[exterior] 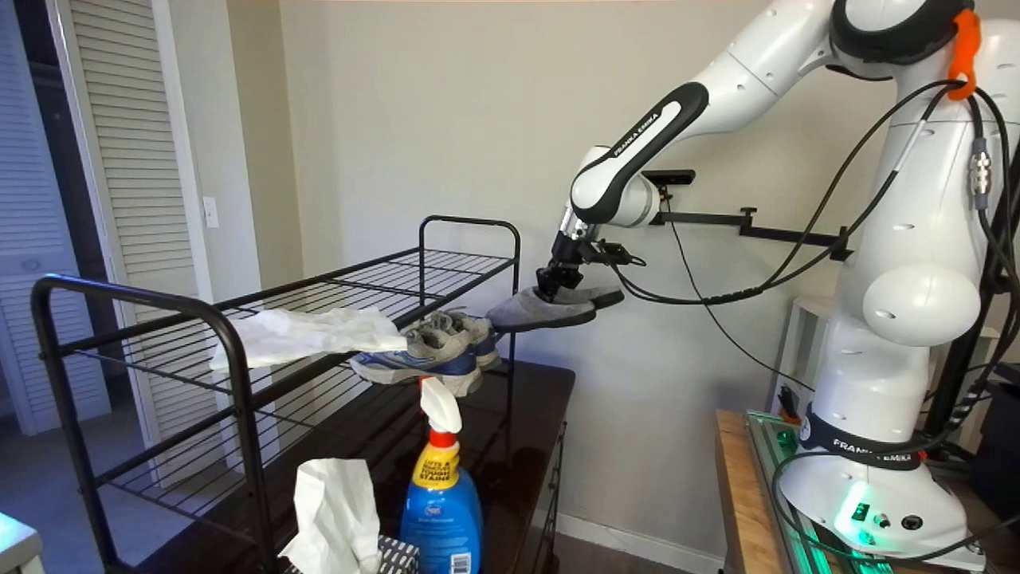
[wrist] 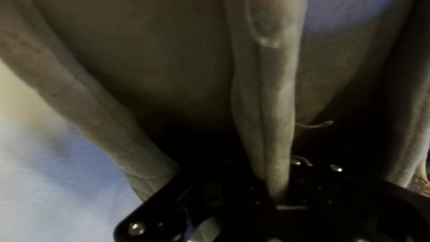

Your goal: Remove the grey slippers from the top rack and put them on the bottom rack

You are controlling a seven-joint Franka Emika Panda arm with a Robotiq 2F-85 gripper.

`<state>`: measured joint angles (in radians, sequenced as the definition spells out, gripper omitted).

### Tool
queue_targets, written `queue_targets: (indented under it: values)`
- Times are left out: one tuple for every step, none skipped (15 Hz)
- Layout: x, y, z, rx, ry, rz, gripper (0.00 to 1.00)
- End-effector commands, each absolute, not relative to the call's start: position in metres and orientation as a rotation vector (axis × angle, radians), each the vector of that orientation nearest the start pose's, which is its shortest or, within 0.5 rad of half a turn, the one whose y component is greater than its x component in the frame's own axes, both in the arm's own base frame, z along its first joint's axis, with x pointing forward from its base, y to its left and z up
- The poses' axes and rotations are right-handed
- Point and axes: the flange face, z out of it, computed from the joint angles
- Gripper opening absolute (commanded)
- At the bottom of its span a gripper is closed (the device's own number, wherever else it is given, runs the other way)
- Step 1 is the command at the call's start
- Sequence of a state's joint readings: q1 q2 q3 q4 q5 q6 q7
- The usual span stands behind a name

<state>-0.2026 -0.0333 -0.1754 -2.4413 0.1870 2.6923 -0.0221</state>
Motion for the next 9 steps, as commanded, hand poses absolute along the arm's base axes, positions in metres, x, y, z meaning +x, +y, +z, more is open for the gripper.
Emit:
queue_targets:
  values:
    - [0.473, -0.195, 0.343, -2.924, 0.769, -0.546, 0.03]
    - [0.474, -0.196, 0.342, -2.913, 0.767, -0.568, 0.03]
    - [0.475, -0.197, 0.341, -2.897, 0.762, -0.582, 0.03]
    - [0.476, -0.198, 0.340, -2.876, 0.752, -0.588, 0.03]
    - [0.477, -0.198, 0.340, -2.851, 0.744, -0.595, 0.03]
    - [0.479, -0.199, 0.338, -2.836, 0.739, -0.601, 0.03]
    - [0.480, -0.200, 0.336, -2.821, 0.724, -0.603, 0.03]
    - [0.481, -0.201, 0.334, -2.813, 0.708, -0.607, 0.03]
    - [0.482, -0.203, 0.331, -2.810, 0.700, -0.616, 0.03]
